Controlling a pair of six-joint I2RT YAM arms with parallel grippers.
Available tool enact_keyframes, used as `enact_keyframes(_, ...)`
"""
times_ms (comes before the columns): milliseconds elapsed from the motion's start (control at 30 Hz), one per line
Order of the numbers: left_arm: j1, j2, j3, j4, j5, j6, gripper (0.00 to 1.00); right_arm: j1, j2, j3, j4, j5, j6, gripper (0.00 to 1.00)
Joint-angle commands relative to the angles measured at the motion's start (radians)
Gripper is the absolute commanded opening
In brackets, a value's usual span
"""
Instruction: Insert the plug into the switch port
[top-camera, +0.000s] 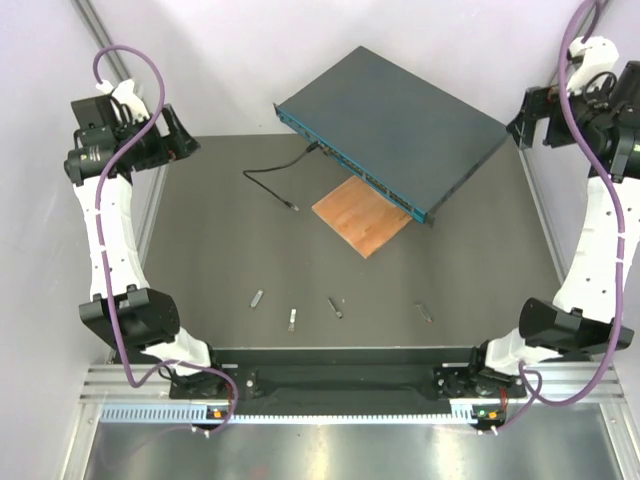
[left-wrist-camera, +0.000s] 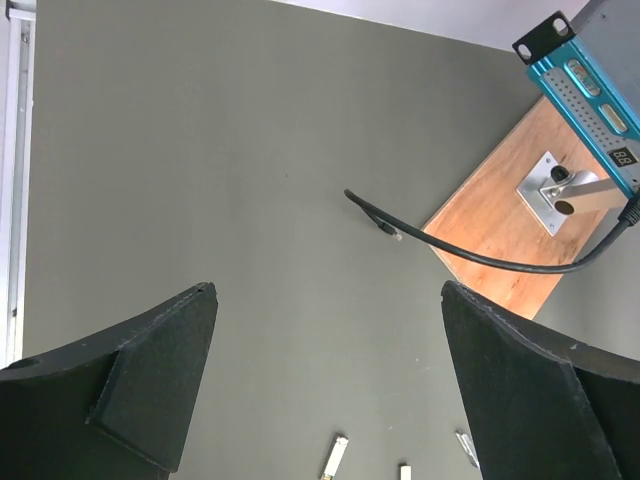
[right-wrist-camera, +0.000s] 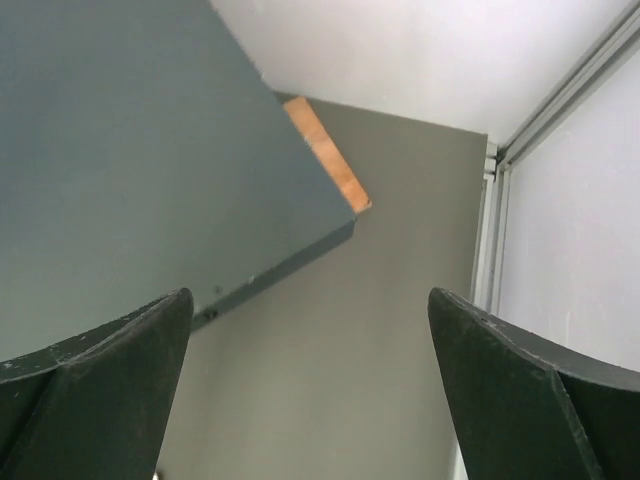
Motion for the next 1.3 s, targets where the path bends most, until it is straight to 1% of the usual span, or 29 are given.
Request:
enact_keyframes(0, 0.000, -0.065, -0.032, 0.054, -0.017, -0.008, 0.99, 0.001, -0.080, -0.017, -0.111, -0.019, -0.125, 1.00)
enact_keyframes(33, 0.000, -0.085, -0.045, 0.061, -0.015, -0.007, 0.99, 0.001, -0.113, -0.033, -0.137, -0.011, -0.196, 1.00)
enact_keyframes(67, -0.001, -0.094, -0.073, 0.072, -0.015, -0.010, 0.99, 0.001, -0.132, -0.053, -0.182, -0.001, -0.231, 1.00)
enact_keyframes(167, 0.000, -0.128, -0.124, 0.107, 0.001, -0.022, 0.99, -0.001, -0.232, -0.171, -0.236, 0.053, -0.357, 1.00)
enact_keyframes(200, 0.000, -0.134, -0.135, 0.123, 0.008, -0.028, 0.99, -0.001, -0.264, -0.245, -0.240, 0.080, -0.379, 1.00)
enact_keyframes(267, -0.001, -0.145, -0.156, 0.135, 0.020, -0.048, 0.99, -0.001, -0.351, -0.326, -0.256, 0.100, -0.441, 1.00)
enact_keyframes(300, 0.000, -0.148, -0.160, 0.140, 0.023, -0.054, 0.99, -0.001, -0.379, -0.408, -0.263, 0.114, -0.464, 1.00)
enact_keyframes(367, -0.001, -0.149, -0.160, 0.150, 0.032, -0.069, 0.99, -0.002, -0.452, -0.497, -0.280, 0.125, -0.547, 1.00)
enact_keyframes(400, -0.001, -0.149, -0.158, 0.153, 0.035, -0.074, 0.99, -0.002, -0.474, -0.593, -0.277, 0.145, -0.575, 1.00)
enact_keyframes(433, 0.000, -0.148, -0.158, 0.158, 0.038, -0.076, 0.99, -0.001, -0.511, -0.640, -0.280, 0.150, -0.636, 1.00)
enact_keyframes(467, 0.000, -0.148, -0.155, 0.160, 0.038, -0.082, 0.99, -0.002, -0.526, -0.684, -0.291, 0.153, -0.668, 1.00)
enact_keyframes(500, 0.000, -0.149, -0.157, 0.161, 0.040, -0.083, 0.99, -0.001, -0.537, -0.767, -0.296, 0.156, -0.699, 1.00)
enact_keyframes(567, -0.001, -0.149, -0.154, 0.161, 0.040, -0.085, 0.99, -0.001, -0.557, -0.839, -0.312, 0.153, -0.776, 0.98)
enact_keyframes(600, 0.000, -0.153, -0.155, 0.163, 0.037, -0.085, 0.99, -0.001, -0.563, -0.905, -0.315, 0.144, -0.816, 0.97)
enact_keyframes(733, 0.000, -0.159, -0.160, 0.164, 0.041, -0.083, 0.99, 0.019, -0.580, -1.060, -0.290, 0.128, -0.870, 0.89)
enact_keyframes(800, 0.000, -0.166, -0.167, 0.169, 0.043, -0.083, 0.99, 0.042, -0.594, -1.146, -0.227, 0.131, -0.870, 0.89)
enact_keyframes(867, 0.000, -0.169, -0.178, 0.178, 0.045, -0.093, 0.99, 0.115, -0.623, -1.203, -0.156, 0.143, -0.864, 0.88)
enact_keyframes(900, 0.000, -0.169, -0.180, 0.187, 0.049, -0.094, 0.99, 0.175, -0.647, -1.264, -0.132, 0.163, -0.862, 0.87)
enact_keyframes(967, 0.000, -0.169, -0.180, 0.190, 0.048, -0.102, 0.99, 0.237, -0.677, -1.326, -0.048, 0.188, -0.860, 0.83)
enact_keyframes(1000, 0.000, -0.171, -0.178, 0.195, 0.048, -0.103, 0.99, 0.310, -0.686, -1.384, -0.024, 0.220, -0.862, 0.82)
enact_keyframes(1033, 0.000, -0.168, -0.175, 0.193, 0.048, -0.105, 0.99, 0.342, -0.700, -1.409, 0.018, 0.238, -0.864, 0.80)
enact_keyframes(1067, 0.000, -0.169, -0.175, 0.196, 0.048, -0.108, 0.99, 0.373, -0.701, -1.430, 0.037, 0.258, -0.862, 0.79)
enact_keyframes(1100, -0.001, -0.168, -0.175, 0.198, 0.048, -0.109, 0.99, 0.431, -0.697, -1.467, 0.056, 0.297, -0.857, 0.79)
enact_keyframes(1167, 0.000, -0.168, -0.177, 0.203, 0.049, -0.116, 0.99, 0.490, -0.680, -1.508, 0.115, 0.335, -0.844, 0.77)
enact_keyframes(1200, -0.001, -0.168, -0.178, 0.204, 0.049, -0.119, 0.99, 0.546, -0.658, -1.518, 0.132, 0.366, -0.822, 0.76)
enact_keyframes(1267, -0.001, -0.168, -0.181, 0.209, 0.054, -0.126, 0.99, 0.603, -0.626, -1.525, 0.183, 0.393, -0.785, 0.75)
